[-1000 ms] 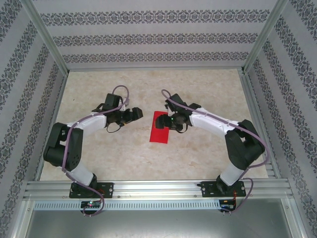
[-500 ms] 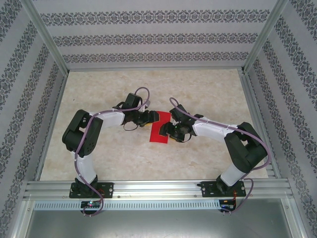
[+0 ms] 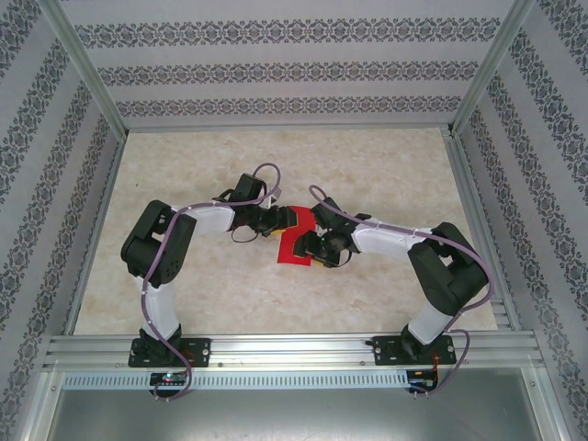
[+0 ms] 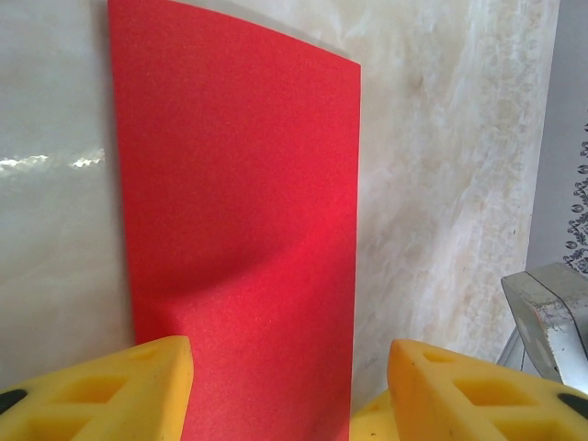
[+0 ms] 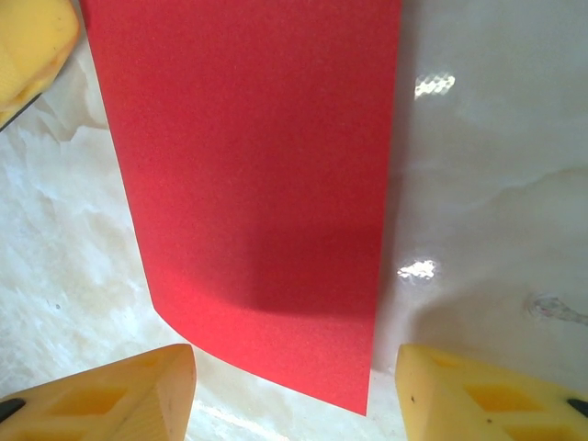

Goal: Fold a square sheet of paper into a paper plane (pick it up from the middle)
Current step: Third fold the triangle at the center of the table.

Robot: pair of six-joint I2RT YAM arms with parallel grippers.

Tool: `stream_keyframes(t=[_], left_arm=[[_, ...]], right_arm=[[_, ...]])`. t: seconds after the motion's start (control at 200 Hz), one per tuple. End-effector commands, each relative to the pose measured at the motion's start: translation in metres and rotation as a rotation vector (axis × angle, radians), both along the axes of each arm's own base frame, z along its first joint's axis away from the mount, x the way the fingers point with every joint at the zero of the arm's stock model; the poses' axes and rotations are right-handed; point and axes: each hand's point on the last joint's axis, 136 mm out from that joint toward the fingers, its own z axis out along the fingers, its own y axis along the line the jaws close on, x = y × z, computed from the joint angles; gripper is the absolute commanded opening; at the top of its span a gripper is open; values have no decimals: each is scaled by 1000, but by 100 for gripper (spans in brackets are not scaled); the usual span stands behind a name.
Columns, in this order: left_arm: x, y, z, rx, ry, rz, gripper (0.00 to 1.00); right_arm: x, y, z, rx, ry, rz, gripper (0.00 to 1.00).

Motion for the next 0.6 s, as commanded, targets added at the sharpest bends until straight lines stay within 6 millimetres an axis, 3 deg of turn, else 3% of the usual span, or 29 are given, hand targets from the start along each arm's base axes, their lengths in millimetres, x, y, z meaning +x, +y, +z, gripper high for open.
stream_keyframes(t=[0.0,0.235,0.46,0.594], left_arm=[[6,-11,9,-33,-26,-18,59],[6,-8,11,-16,-40,-14,59],[7,-6,18,-8,-67,-19,58],[6,-6,19,-12,-66,-17,56]], right_arm=[[-1,11,0,24,-2,22,58],[-3,27,8,143,7,21,58],[0,24,19,198,-27,-30,56],[3,19,22,191,-42,-78,47]])
